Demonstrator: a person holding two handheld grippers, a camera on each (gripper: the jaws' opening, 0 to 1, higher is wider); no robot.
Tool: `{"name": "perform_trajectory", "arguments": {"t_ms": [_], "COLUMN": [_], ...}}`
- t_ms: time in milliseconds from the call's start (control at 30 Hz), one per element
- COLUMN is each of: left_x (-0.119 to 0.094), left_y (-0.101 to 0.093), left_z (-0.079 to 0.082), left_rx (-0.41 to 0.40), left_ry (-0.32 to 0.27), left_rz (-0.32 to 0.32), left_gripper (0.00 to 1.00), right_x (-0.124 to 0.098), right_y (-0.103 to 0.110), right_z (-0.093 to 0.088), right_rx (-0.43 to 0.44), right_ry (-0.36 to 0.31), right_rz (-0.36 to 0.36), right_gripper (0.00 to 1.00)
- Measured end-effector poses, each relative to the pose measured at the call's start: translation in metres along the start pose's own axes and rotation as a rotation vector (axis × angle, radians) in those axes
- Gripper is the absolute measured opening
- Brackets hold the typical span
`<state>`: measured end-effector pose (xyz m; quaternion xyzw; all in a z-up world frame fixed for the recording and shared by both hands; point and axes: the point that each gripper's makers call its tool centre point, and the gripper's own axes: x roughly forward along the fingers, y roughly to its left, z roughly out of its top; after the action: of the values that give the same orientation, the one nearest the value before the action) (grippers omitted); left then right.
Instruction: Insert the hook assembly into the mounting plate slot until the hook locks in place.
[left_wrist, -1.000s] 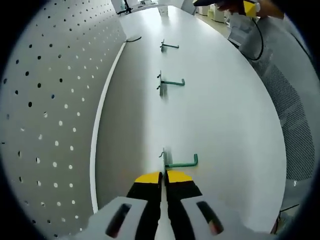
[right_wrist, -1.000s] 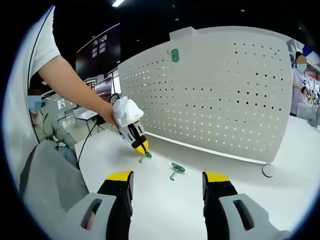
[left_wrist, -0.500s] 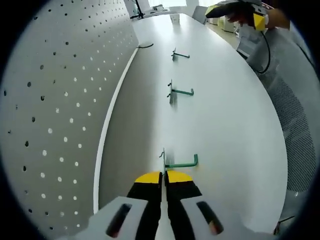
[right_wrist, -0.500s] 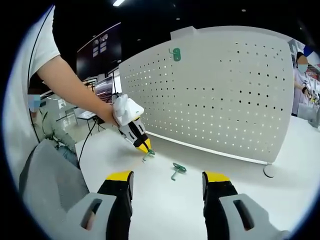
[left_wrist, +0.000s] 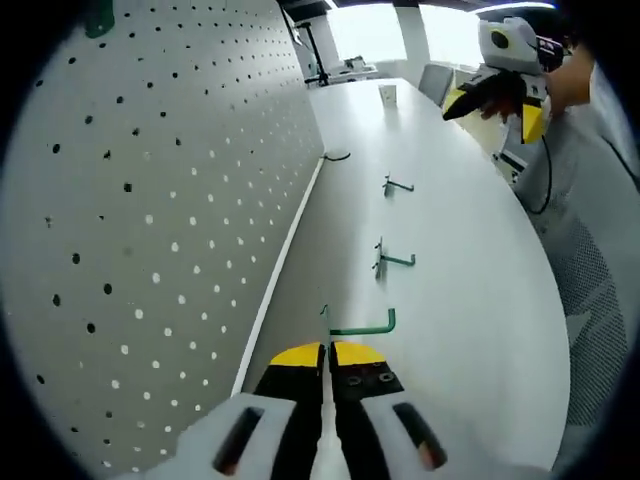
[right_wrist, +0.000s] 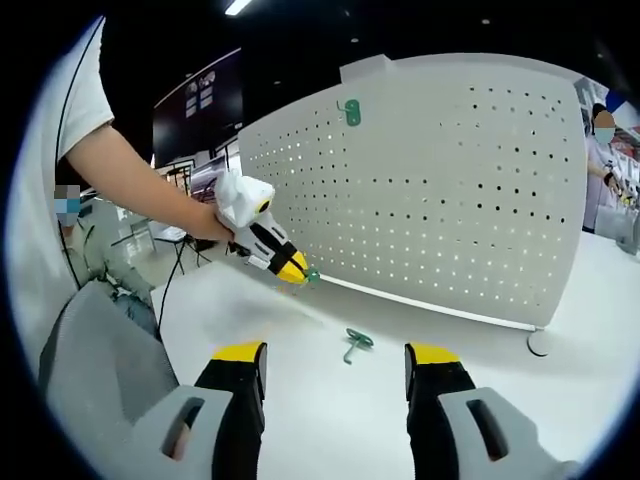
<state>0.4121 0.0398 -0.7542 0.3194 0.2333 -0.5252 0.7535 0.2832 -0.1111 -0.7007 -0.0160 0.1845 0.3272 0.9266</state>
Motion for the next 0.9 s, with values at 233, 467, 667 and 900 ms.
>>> {"name": "perform_trajectory", "arguments": {"t_ms": [233, 467, 667, 900], "left_x": [-0.012, -0.025, -0.043, -0.065], "left_y": [0.0, -0.001, 0.001, -0.002], "left_z": [0.018, 0.032, 0.045, 0.064], "left_rx": [-0.064, -0.115, -0.172, -0.179], "left_ry": [-0.085, -0.172, -0.256, -0.353], "left_rz": [0.035, 0.088, 0.143, 0.181], "left_gripper": [0.02, 0.02, 0.02, 0.02], "right_x": [-0.001, -0.002, -0.002, -0.003], "right_y": [-0.001, -0.002, -0.002, -0.001], "right_z": [0.002, 0.005, 0.005, 0.007], "right_rx": [0.005, 0.013, 0.012, 0.011], "right_ry": [-0.008, -0.023, -0.028, -0.034], "right_rz": [-0.001, -0.004, -0.007, -0.004], "right_gripper": [0.54, 0.54, 0.54, 0.52]}}
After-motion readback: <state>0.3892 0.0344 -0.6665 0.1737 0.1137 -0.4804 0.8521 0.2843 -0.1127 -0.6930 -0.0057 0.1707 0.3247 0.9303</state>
